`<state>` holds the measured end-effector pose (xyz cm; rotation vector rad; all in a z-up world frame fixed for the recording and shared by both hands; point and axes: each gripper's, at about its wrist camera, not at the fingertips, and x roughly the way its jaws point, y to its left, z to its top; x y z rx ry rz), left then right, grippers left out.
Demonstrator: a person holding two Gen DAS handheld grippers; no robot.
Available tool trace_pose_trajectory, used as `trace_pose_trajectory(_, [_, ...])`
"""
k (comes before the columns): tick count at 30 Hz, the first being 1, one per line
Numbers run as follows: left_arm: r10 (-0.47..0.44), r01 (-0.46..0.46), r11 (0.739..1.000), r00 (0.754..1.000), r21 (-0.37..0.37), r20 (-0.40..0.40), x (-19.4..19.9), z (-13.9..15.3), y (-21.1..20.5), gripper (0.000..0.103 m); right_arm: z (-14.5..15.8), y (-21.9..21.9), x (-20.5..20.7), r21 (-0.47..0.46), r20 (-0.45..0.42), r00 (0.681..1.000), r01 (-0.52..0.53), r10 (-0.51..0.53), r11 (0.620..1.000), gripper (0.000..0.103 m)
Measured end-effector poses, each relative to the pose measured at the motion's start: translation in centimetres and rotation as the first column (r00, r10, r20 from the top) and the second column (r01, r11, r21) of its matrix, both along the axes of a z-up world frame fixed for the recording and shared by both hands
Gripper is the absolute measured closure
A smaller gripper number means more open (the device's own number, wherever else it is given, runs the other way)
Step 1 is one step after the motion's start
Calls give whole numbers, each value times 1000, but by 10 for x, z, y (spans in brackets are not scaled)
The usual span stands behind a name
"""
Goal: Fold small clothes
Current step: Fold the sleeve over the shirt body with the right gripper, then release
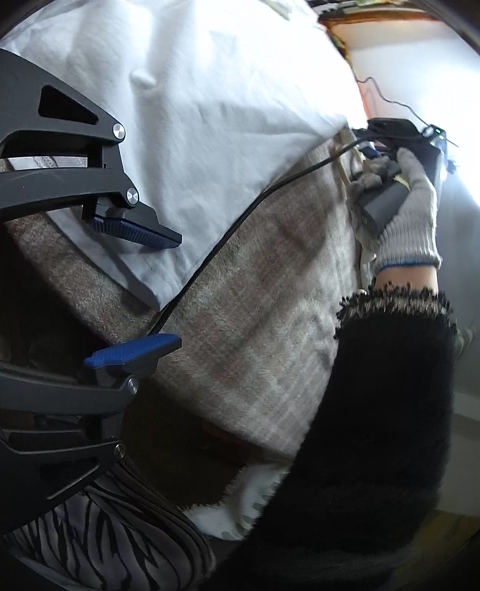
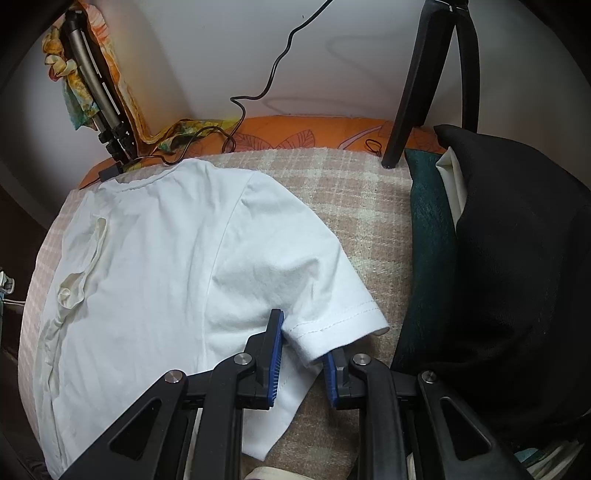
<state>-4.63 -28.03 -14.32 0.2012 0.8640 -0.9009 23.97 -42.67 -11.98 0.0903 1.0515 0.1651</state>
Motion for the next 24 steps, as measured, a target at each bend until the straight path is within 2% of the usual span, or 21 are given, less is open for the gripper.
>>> trace_pose_trajectory(1, [-7, 6, 1000, 1000, 5, 20, -2, -1, 0, 56, 0, 0, 0, -1, 2, 1000, -1, 1, 1000, 84])
trace_pose_trajectory(3, [3, -5, 1000, 998, 18, 59, -3, -2, -1, 69, 0, 1, -1, -6, 6, 1000, -2, 2, 1000, 84])
trace_pose_trajectory(4, [19, -21, 1000, 997, 21, 72, -1, -3, 0, 86, 0, 1, -1, -7, 7, 1000, 0, 0, 1000, 84])
trace_pose_trajectory(5, [11, -12, 1000, 998, 20, 54, 4, -4, 2, 97, 0, 1, -1, -8, 8, 1000, 1, -1, 1000, 84])
trace_pose_trajectory(8, [55, -59, 995, 997, -76, -54, 20, -4, 18, 99, 1, 2, -1, -16, 10, 1000, 8, -8, 1000, 86])
trace_pose_trajectory(12, [121, -133, 979, 989, -157, -85, 22, 7, 43, 99, 5, 7, -3, -23, 21, 1000, 4, -3, 1000, 96])
trace_pose_trajectory(19, [214, -238, 946, 969, -220, -128, 23, 13, 77, 99, 23, 13, -4, -10, 53, 998, 25, -24, 1000, 99])
trace_pose_trajectory(24, [271, -308, 916, 948, -256, -169, 26, 10, 92, 99, 43, 26, -6, -35, 82, 996, 21, -18, 999, 100])
